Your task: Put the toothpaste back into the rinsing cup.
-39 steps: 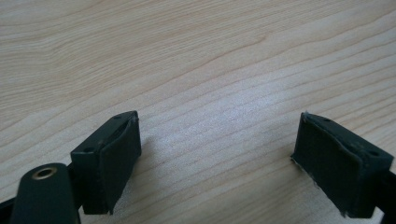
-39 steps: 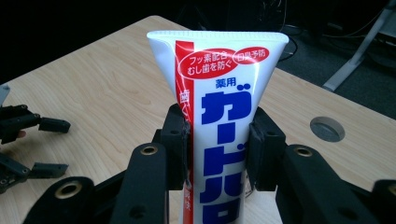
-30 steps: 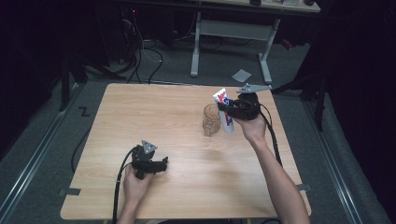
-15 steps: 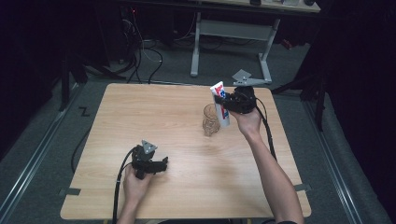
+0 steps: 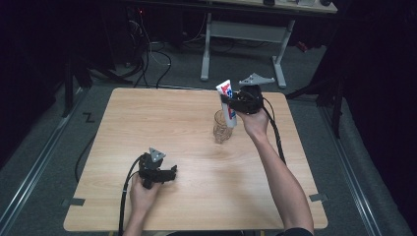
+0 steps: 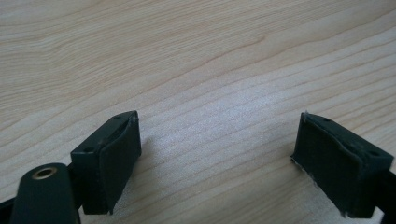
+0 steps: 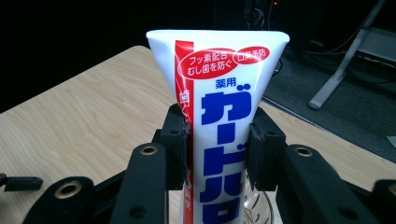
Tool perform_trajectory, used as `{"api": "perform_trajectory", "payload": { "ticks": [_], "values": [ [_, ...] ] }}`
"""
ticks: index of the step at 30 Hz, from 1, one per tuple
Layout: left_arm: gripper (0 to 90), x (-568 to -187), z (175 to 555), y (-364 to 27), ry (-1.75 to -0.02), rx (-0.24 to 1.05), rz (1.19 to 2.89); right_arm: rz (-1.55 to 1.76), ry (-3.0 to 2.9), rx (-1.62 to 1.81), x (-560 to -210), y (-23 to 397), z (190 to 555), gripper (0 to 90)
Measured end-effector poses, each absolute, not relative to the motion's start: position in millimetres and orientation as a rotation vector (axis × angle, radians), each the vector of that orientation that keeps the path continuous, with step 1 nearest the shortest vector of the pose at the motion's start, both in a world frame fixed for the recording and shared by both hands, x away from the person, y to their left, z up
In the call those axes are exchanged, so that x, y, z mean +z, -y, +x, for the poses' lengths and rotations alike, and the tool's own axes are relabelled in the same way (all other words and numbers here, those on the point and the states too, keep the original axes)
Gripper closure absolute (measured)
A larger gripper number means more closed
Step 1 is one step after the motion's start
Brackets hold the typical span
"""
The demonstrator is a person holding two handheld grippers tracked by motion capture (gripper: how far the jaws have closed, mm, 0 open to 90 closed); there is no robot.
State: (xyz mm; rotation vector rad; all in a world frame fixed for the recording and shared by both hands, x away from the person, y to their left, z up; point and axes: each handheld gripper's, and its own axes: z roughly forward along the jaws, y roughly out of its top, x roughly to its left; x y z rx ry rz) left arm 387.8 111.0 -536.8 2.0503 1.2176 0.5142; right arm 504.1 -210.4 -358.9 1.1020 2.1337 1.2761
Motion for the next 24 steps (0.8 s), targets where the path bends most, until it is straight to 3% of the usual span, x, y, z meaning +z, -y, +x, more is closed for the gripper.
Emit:
{"api": "perform_trajectory", "payload": {
  "ticks": [24],
  "values": [
    [15.2, -537, 388, -111, -1.216, 0.514, 2.053, 1.163, -2.095, 1.265, -375, 207, 523, 63.6]
  ]
}}
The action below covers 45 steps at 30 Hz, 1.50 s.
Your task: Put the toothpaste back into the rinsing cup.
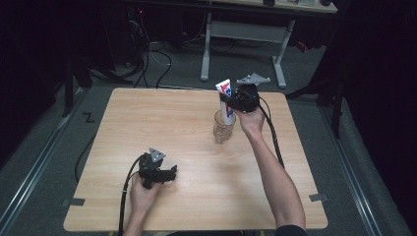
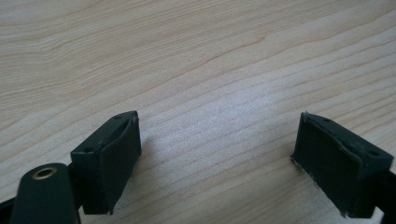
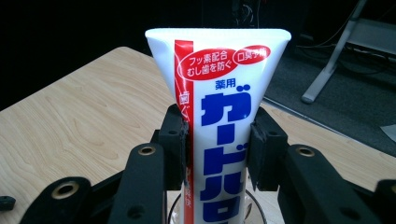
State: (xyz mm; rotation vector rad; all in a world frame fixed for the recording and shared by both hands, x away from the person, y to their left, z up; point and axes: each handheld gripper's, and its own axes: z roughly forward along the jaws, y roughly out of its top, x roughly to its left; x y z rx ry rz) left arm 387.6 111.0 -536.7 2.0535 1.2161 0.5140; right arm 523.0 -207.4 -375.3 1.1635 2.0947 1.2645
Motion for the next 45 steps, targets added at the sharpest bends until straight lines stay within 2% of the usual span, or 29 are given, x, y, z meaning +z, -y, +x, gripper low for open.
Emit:
{"api": "perform_trajectory", "payload": {
  "ticks": [18, 45],
  "values": [
    [15.1, -537, 387, -111, -1.216, 0.513, 2.054, 1.15, -2.104, 1.22, -383, 200, 525, 63.1],
    [15.1, -537, 387, -111, -1.216, 0.513, 2.054, 1.18, -2.164, 1.122, -412, 202, 528, 62.2]
  ]
}}
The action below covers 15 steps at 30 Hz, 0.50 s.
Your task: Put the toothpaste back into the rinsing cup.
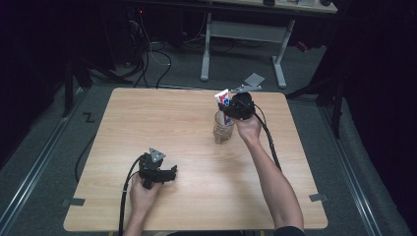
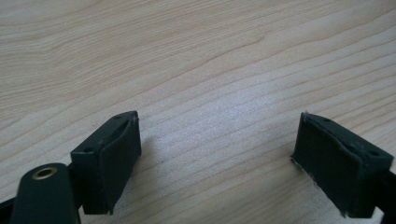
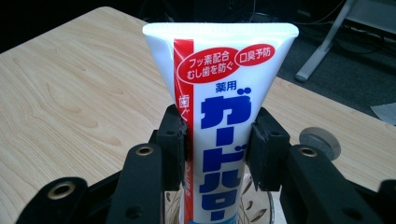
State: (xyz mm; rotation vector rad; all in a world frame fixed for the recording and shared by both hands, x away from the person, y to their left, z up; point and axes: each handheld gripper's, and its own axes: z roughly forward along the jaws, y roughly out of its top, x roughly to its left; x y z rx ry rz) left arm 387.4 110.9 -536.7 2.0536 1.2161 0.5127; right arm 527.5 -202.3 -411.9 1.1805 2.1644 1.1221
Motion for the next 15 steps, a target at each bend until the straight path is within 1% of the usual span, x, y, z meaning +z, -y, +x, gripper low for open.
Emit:
{"api": "perform_trajectory", "payload": {
  "ticks": [15],
  "values": [
    [15.2, -537, 387, -111, -1.217, 0.512, 2.052, 1.185, -2.197, 1.088, -424, 201, 527, 61.2]
  ]
}}
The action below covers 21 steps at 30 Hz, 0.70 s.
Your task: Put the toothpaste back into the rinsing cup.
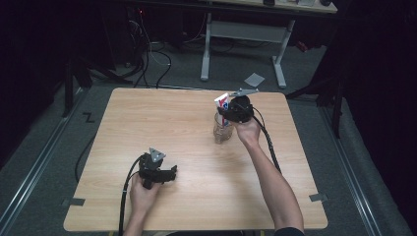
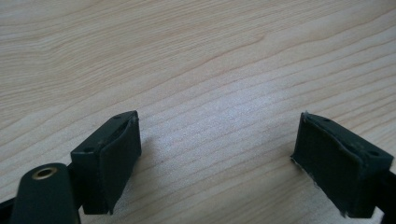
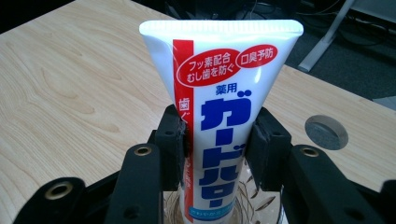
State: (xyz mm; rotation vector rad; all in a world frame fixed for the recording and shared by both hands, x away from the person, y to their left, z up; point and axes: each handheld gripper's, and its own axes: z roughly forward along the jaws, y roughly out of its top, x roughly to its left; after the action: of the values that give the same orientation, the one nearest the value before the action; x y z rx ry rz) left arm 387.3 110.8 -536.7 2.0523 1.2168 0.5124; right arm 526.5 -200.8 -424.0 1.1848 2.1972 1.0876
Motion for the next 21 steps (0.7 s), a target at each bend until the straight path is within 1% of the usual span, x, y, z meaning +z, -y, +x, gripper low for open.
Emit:
{"api": "perform_trajectory", "payload": {
  "ticks": [11, 21],
  "values": [
    [15.2, -537, 387, -111, -1.217, 0.513, 2.054, 1.194, -2.201, 1.087, -431, 201, 525, 61.0],
    [15.2, -537, 387, -111, -1.216, 0.512, 2.054, 1.18, -2.221, 1.054, -436, 198, 525, 58.8]
  ]
}}
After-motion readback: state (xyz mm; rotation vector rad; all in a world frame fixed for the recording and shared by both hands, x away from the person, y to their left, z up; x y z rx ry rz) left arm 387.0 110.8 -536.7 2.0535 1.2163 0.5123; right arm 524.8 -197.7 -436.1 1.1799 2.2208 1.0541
